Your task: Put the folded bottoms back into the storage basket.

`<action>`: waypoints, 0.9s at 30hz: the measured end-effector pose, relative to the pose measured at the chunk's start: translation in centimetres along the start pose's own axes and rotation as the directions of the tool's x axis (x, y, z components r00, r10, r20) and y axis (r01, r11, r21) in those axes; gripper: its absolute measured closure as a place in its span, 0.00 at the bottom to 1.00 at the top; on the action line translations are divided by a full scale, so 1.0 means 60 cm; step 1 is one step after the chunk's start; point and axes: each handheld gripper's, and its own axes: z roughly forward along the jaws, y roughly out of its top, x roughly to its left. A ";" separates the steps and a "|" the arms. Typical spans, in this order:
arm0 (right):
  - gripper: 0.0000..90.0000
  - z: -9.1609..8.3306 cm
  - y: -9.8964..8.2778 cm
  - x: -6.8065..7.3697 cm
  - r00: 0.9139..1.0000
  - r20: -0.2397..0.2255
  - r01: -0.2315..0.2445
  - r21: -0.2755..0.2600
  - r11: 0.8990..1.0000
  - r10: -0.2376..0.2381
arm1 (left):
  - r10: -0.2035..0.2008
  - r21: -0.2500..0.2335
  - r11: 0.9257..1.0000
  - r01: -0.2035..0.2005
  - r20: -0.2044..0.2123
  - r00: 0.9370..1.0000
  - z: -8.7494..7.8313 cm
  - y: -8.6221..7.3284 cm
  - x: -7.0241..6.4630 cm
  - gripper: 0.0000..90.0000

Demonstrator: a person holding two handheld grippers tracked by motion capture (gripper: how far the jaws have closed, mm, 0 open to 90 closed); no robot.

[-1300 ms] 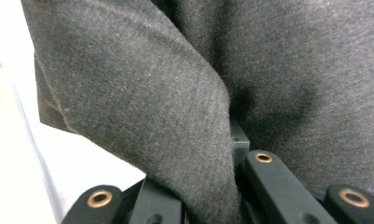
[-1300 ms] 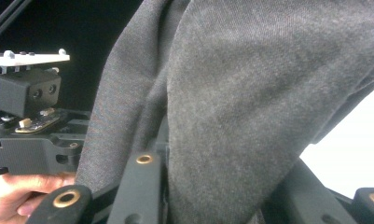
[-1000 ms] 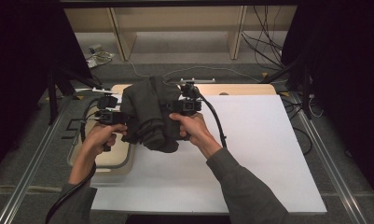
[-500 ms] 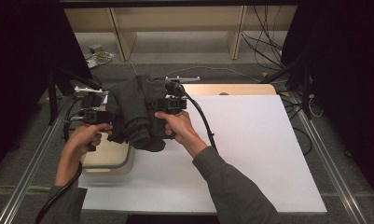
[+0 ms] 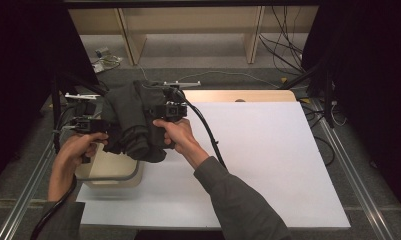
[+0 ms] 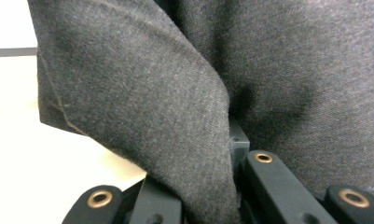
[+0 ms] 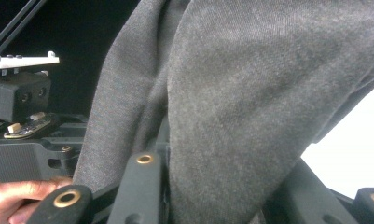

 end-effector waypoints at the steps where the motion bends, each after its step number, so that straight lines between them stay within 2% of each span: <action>1: 0.76 0.003 0.000 0.002 1.000 0.001 -0.003 0.002 1.000 0.003 | -0.002 -0.001 1.000 0.002 -0.005 1.000 -0.002 0.000 0.002 0.90; 12: 0.76 0.038 -0.004 0.030 1.000 -0.002 -0.009 0.005 1.000 0.009 | -0.003 0.002 1.000 0.003 -0.066 0.998 -0.029 -0.003 0.024 0.90; 27: 0.75 0.064 -0.012 0.045 0.999 0.007 -0.035 0.000 0.999 0.035 | -0.023 -0.005 1.000 0.023 -0.096 0.995 -0.038 -0.008 0.043 0.90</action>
